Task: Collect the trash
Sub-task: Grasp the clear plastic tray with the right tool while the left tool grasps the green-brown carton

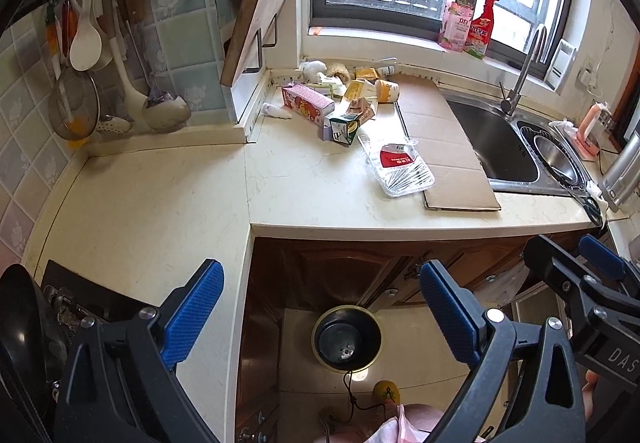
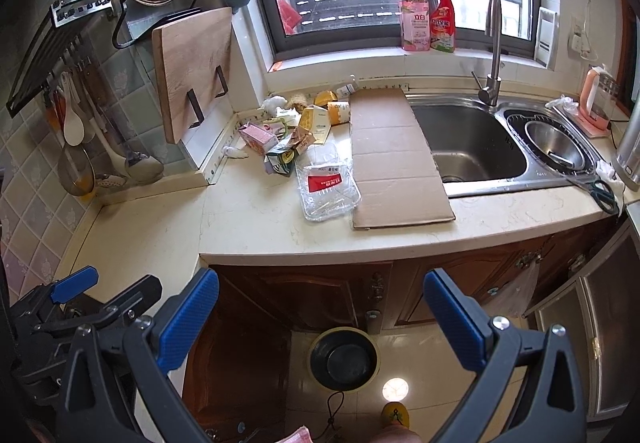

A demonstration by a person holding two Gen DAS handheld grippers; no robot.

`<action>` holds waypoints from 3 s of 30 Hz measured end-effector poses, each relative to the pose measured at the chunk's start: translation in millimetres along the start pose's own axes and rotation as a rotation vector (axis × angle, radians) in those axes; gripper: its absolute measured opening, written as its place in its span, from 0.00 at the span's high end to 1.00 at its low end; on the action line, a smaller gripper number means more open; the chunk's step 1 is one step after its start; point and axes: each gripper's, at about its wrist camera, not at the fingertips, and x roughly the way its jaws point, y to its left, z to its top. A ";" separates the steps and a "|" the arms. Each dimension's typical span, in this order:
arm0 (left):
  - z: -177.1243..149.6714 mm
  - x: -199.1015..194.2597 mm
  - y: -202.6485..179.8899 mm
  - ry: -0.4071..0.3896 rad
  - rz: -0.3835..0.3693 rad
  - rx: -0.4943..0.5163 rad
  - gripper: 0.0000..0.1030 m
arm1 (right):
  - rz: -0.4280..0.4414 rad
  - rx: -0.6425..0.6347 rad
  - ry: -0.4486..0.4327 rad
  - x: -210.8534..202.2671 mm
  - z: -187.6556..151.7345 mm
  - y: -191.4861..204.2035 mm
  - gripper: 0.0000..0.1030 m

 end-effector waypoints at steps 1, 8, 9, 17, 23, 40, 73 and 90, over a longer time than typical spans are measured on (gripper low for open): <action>0.4 1.5 0.4 0.002 0.003 -0.001 0.05 | -0.003 -0.009 -0.005 0.5 1.7 1.6 0.00; 14.7 23.4 2.5 0.050 0.025 -0.037 0.05 | 0.017 -0.072 0.019 27.8 32.5 -0.3 0.00; 16.7 27.7 2.3 0.057 0.032 -0.046 0.05 | 0.032 -0.071 0.035 35.7 38.8 -4.5 0.00; 53.1 78.8 -6.5 0.108 0.081 -0.127 0.05 | 0.125 -0.117 0.169 117.3 90.1 -42.2 0.03; 96.4 138.8 -12.1 0.185 0.024 -0.221 0.05 | 0.231 -0.144 0.322 207.5 128.0 -68.7 0.12; 152.5 243.6 -23.1 0.291 0.043 -0.214 0.05 | 0.386 -0.304 0.607 366.2 133.6 -42.9 0.66; 208.5 349.1 -49.7 0.309 -0.041 -0.014 0.13 | 0.353 0.129 0.488 351.1 184.1 -166.7 0.92; 198.5 370.3 -69.5 0.367 -0.088 0.011 0.30 | 0.388 0.123 0.538 363.4 172.3 -166.0 0.92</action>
